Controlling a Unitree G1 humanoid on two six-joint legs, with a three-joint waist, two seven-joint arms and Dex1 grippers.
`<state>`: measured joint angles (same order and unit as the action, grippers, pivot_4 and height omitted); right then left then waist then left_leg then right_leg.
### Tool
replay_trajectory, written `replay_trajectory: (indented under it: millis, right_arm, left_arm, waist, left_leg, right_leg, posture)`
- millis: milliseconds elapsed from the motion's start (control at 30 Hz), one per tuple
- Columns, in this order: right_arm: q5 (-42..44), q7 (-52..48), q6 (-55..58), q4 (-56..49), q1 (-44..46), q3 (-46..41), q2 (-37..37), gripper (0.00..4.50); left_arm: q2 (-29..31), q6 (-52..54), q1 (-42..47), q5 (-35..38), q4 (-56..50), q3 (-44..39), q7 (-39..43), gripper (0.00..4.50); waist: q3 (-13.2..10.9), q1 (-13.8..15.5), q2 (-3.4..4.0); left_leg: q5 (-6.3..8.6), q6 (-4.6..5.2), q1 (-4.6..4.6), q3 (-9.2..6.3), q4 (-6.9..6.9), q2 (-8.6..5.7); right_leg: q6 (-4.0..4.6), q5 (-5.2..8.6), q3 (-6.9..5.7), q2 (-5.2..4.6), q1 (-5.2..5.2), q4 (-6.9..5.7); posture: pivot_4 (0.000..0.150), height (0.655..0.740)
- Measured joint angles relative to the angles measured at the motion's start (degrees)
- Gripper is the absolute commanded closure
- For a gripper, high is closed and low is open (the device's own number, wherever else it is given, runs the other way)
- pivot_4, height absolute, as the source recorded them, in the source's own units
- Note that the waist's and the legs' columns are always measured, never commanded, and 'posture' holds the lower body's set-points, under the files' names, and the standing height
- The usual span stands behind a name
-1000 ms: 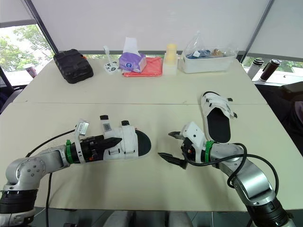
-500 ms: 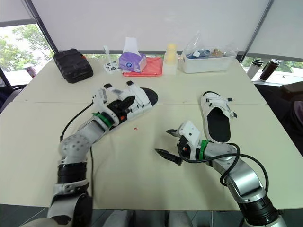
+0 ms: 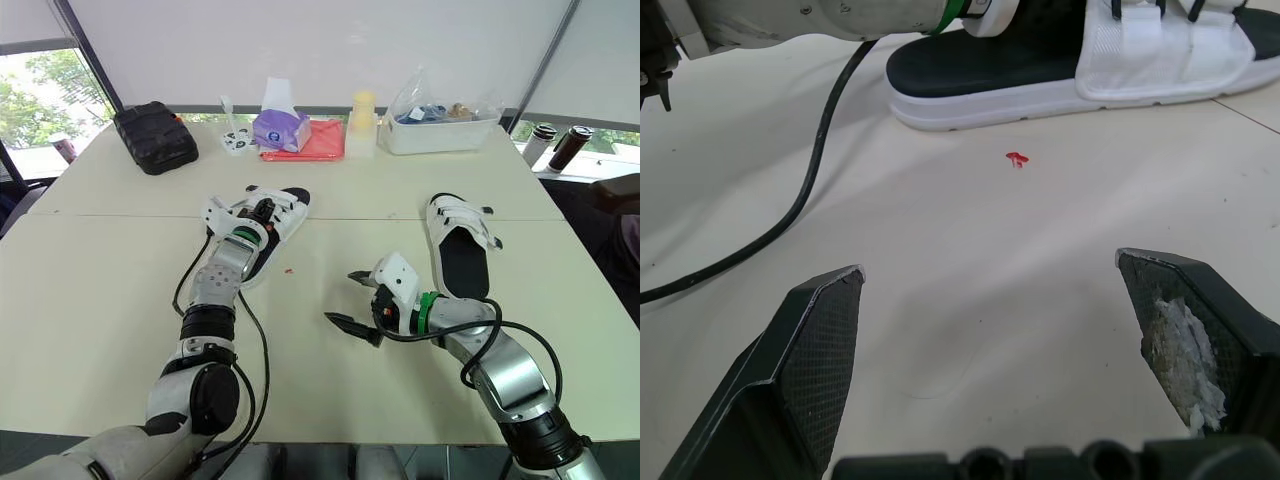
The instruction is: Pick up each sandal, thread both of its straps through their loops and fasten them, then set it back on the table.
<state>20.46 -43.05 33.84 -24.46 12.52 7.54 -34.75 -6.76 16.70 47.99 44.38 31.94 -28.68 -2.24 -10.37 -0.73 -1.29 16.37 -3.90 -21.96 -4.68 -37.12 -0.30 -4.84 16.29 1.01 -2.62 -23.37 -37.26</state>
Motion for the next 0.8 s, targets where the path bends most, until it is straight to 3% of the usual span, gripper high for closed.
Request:
replay_trajectory:
  millis: [33,67,267,300,533,800]
  right_arm:
    - [0.0,0.1,0.0,0.0,-0.1,0.0,0.0,0.10]
    - [0.0,0.1,0.0,0.0,-0.2,0.0,0.0,0.10]
    - [-0.1,0.5,0.0,0.0,-0.2,0.1,0.2,0.10]
    - [-0.1,0.5,0.0,0.0,-0.2,0.1,0.2,0.10]
    - [-0.1,0.9,-0.1,0.0,-1.1,0.3,0.7,0.10]
    - [3.6,2.8,1.7,0.2,-0.8,-2.7,4.6,0.10]
  left_arm:
    - [0.0,-0.2,-0.2,0.0,0.0,0.0,0.4,3.60]
    - [0.0,-0.2,-0.4,0.0,-0.1,0.1,0.7,3.31]
    - [-0.4,1.8,-4.0,0.6,-5.0,0.9,1.9,0.33]
    - [-0.3,2.6,-4.5,0.8,-6.4,1.0,1.6,0.03]
    - [4.4,18.1,-16.9,2.1,-26.4,8.0,-1.3,0.03]
    - [24.0,29.3,-33.4,-0.5,-53.0,19.9,7.5,0.03]
  waist:
    - [0.0,0.0,0.00]
    - [0.0,0.0,0.00]
    - [0.0,0.0,0.01]
    - [0.0,0.0,0.01]
    - [0.0,-0.3,0.05]
    - [0.0,0.0,0.08]
  left_leg:
    - [0.00,0.00,0.00,0.00,-0.01,0.00]
    - [0.00,0.00,0.00,0.00,-0.01,0.00]
    - [-0.01,-0.01,0.00,-0.01,-0.05,-0.01]
    - [-0.01,-0.01,0.01,0.00,-0.06,-0.01]
    - [0.00,-0.01,0.21,-0.02,-0.02,0.02]
    - [0.07,0.13,0.34,-0.01,-0.01,0.02]
  right_leg:
    - [-0.01,-0.01,0.00,0.00,0.00,0.00]
    - [-0.01,-0.01,0.01,0.00,0.00,0.00]
    - [-0.03,-0.02,0.02,-0.01,0.01,-0.02]
    - [-0.04,-0.03,0.05,-0.01,0.01,-0.03]
    - [-0.04,-0.03,0.30,0.02,0.03,-0.17]
    - [-0.04,-0.03,0.34,0.00,0.12,-0.27]
  posture:
    - [0.150,0.7400]
    - [0.150,0.7400]
    - [0.150,0.7400]
    - [0.150,0.7400]
    - [0.150,0.7400]
    - [0.150,0.7400]
